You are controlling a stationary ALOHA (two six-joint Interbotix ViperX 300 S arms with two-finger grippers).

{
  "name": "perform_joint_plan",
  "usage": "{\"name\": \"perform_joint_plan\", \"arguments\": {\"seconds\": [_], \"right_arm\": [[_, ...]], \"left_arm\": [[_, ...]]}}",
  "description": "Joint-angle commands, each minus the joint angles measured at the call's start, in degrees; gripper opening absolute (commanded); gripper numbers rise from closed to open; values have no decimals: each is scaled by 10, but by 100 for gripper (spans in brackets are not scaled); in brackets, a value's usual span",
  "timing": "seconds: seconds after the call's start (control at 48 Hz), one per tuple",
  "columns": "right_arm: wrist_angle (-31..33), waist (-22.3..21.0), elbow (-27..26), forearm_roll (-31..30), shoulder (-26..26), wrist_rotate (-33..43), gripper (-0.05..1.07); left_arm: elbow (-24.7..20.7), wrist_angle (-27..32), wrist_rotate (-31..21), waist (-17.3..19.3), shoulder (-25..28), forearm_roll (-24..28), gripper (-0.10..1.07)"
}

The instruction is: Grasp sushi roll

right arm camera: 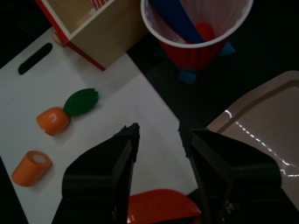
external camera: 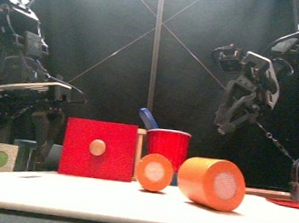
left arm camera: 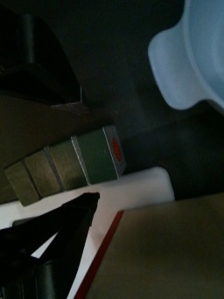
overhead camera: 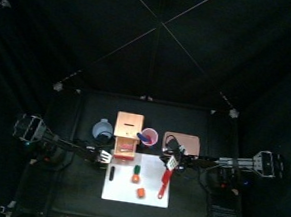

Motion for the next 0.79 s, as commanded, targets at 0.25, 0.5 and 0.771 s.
{"name": "perform_joint_plan", "arguments": {"seconds": [0.25, 0.5, 0.771], "right_arm": [[-2, -11, -8, -4, -11, -1, 79], [-2, -13, -9, 2, -11, -1, 79], [-1, -15, -11, 2, -11, -1, 79]], "left_arm": [[4, 0, -1, -21, 4, -18, 88], [8, 1, 12, -40, -24, -17, 74], [6, 12, 111, -53, -173, -2, 73]]}}
